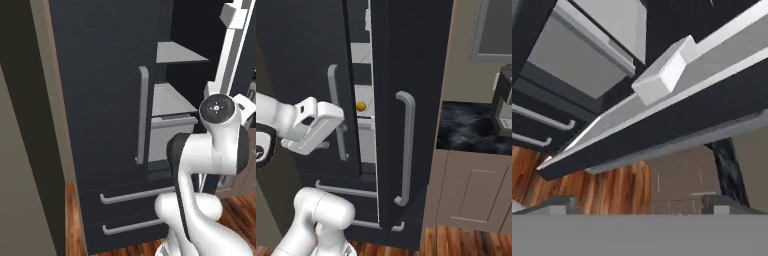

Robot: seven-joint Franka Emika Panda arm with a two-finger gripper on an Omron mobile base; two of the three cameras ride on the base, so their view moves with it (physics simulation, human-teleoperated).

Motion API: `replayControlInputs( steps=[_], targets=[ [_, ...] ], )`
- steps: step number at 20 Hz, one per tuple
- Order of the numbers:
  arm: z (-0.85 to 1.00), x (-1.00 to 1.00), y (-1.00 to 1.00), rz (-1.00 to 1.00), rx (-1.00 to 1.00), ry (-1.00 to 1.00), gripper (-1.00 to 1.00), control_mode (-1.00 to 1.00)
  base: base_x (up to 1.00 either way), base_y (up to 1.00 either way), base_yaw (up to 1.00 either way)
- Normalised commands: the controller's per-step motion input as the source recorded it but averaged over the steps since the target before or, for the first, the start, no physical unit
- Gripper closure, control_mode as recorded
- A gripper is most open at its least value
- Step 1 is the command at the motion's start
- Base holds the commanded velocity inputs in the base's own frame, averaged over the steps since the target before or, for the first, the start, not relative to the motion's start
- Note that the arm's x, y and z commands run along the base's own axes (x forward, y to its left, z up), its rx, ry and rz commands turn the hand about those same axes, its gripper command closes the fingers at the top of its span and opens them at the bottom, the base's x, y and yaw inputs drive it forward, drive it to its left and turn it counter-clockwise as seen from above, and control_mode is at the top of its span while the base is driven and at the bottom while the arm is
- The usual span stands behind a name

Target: Retrieve a lemon from the fridge and place it on the cutting board with the fish.

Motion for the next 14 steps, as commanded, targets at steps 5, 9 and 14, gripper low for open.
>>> replayControlInputs(
  steps=[5,9,14],
  targets=[
    [-0.25,0.57,0.28,0.0,-0.22,0.31,-1.0,-1.0,0.0,0.0,0.0],
    [-0.07,0.61,-0.13,0.05,0.0,0.03,-1.0,-1.0,0.0,0.0,0.0],
    [-0.21,0.57,-0.38,0.14,0.0,0.0,-1.0,-1.0,0.0,0.0,0.0]
  ],
)
